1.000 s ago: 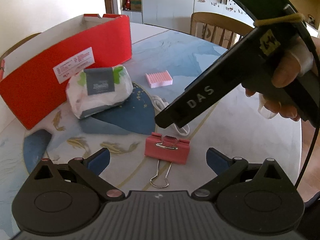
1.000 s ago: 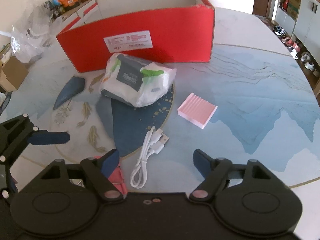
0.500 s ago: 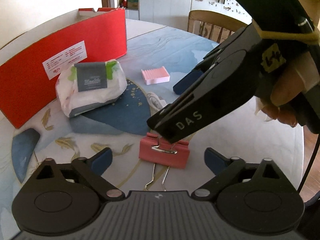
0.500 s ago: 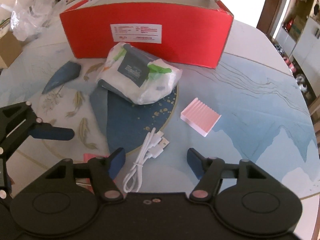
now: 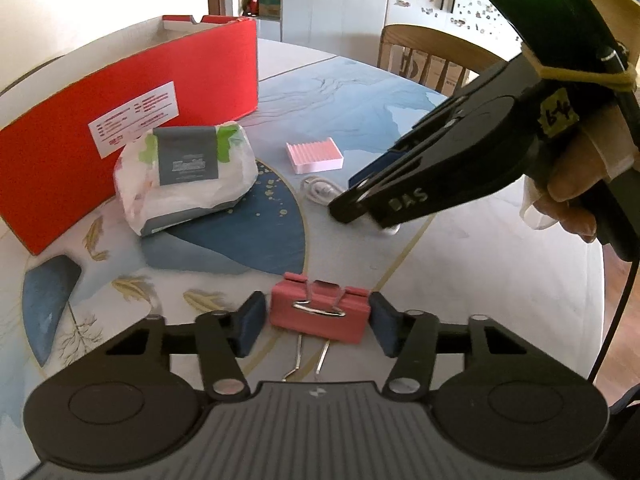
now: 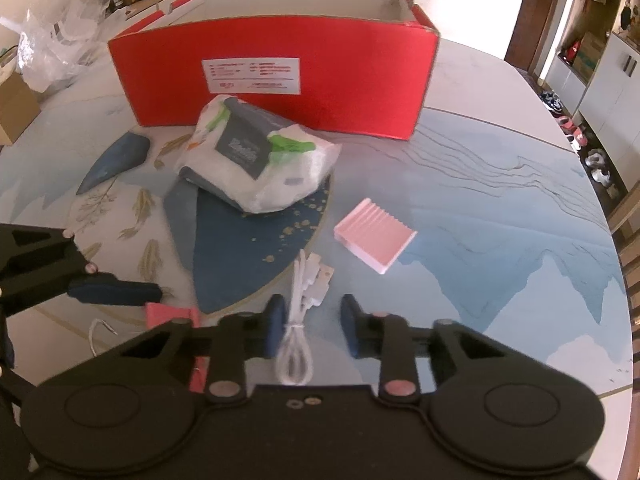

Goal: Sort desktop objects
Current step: 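Grasp the pink binder clip with the left tool while the right tool grasps the white USB cable, then carry the binder clip with the left tool while the right tool carries the cable into the box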

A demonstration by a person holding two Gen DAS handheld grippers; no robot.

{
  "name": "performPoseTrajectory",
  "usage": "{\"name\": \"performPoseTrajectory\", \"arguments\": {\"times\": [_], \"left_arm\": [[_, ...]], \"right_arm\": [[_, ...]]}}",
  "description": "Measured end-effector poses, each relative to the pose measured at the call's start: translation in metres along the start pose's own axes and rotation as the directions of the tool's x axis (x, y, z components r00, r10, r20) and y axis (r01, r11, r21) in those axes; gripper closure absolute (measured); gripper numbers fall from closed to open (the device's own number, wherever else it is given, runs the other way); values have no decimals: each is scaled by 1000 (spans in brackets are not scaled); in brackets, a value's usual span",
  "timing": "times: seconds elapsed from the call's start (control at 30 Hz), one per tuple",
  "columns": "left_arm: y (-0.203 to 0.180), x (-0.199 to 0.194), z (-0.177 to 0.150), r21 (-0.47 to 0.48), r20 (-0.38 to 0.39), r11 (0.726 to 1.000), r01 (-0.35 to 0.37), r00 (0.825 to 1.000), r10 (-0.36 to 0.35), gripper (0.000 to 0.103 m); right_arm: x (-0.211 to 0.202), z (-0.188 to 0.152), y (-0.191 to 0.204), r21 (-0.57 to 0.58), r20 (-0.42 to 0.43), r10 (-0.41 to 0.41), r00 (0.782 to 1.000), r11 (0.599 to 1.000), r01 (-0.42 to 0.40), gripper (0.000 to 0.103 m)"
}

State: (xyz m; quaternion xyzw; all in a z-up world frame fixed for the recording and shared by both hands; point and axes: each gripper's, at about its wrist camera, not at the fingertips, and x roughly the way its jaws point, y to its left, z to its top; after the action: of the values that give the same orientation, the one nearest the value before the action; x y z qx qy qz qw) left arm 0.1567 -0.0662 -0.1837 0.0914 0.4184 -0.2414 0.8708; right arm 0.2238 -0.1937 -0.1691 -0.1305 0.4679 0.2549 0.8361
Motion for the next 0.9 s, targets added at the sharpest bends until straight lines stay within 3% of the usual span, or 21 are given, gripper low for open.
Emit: {"name": "performPoseTrajectory", "arguments": {"times": [0.27,0.9], "left_arm": [[13,-10,-1,-81,1,997,-20,1000,20,51],[41,-41,6,-221,26,969,-107,993,115,51]], "right_arm": [[-2,-3,-20,103,4,25,1000,994,-25,92],[-23,-13,-26,188,35,96,995,977,-101,93]]}}
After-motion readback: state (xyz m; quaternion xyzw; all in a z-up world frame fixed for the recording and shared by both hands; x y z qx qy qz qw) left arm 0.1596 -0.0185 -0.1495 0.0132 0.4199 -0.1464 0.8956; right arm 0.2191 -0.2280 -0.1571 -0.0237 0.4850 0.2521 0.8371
